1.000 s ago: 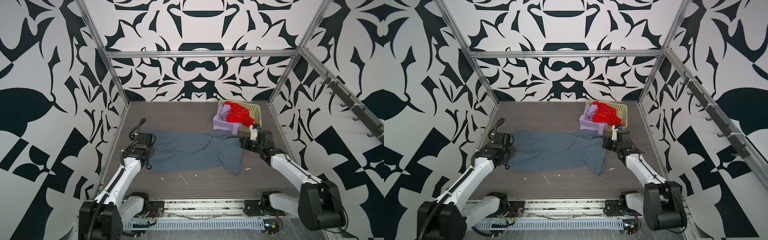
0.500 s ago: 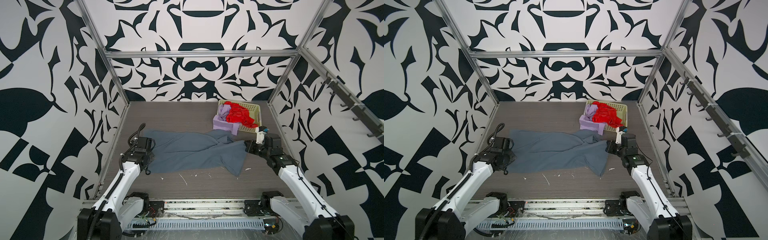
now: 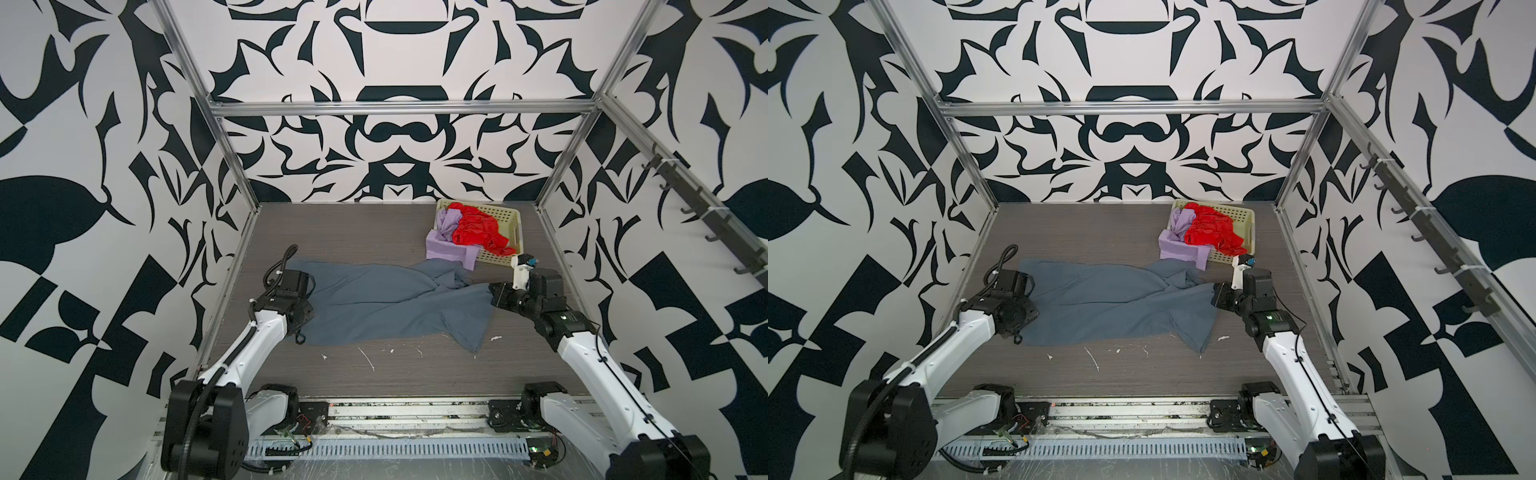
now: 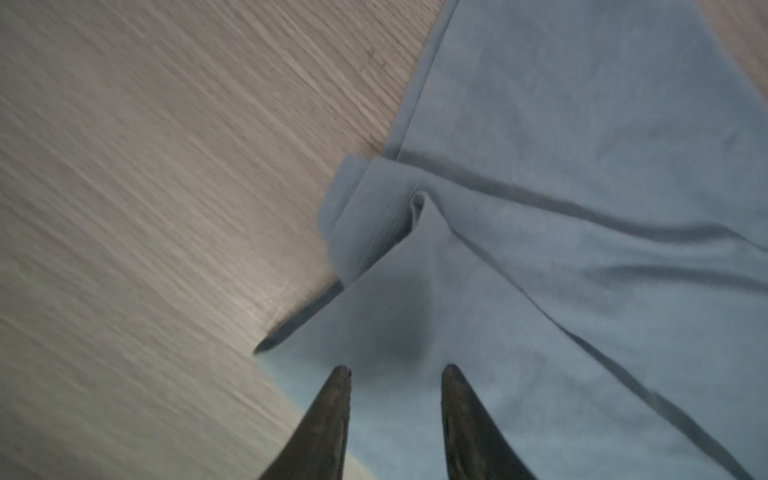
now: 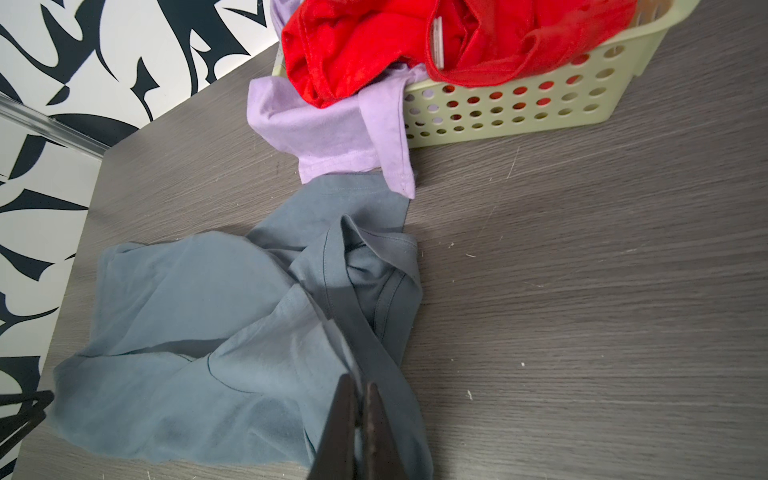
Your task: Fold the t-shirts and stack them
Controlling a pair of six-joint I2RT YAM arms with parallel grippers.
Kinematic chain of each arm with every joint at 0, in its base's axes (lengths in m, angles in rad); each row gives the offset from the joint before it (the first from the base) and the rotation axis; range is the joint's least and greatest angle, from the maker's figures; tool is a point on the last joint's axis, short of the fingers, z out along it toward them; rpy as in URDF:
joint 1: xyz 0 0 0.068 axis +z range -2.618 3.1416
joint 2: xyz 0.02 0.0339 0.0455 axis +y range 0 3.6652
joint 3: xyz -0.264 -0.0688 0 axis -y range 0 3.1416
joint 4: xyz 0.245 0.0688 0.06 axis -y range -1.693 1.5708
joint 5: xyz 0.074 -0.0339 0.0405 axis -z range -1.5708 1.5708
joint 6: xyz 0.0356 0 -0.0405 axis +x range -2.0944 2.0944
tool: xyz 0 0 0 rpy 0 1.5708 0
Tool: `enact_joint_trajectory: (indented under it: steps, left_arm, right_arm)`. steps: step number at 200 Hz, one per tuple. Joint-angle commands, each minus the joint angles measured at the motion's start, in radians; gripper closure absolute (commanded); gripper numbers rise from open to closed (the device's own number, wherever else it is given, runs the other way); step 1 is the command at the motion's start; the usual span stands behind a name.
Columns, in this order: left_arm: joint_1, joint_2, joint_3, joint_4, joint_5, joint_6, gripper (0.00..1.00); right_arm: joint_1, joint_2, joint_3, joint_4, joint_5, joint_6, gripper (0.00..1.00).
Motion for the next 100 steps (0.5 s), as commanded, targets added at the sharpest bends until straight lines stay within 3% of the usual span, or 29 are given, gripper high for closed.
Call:
enact_joint_trajectory:
  steps: [1,45,100]
  left_arm:
    - [0.009,0.052,0.047,0.012,-0.057,0.028,0.60]
    - [0.051,0.084,0.030,0.081,-0.029,0.046,0.60]
    - [0.069,0.129,0.022,0.150,0.034,0.055,0.83]
  right_arm:
    - [0.001,-0.021,0.029,0.001,0.001,-0.002,1.00]
    - [0.000,-0.023,0.030,0.000,0.001,-0.002,1.00]
    - [0.000,-0.036,0.048,0.007,-0.008,0.003,1.00]
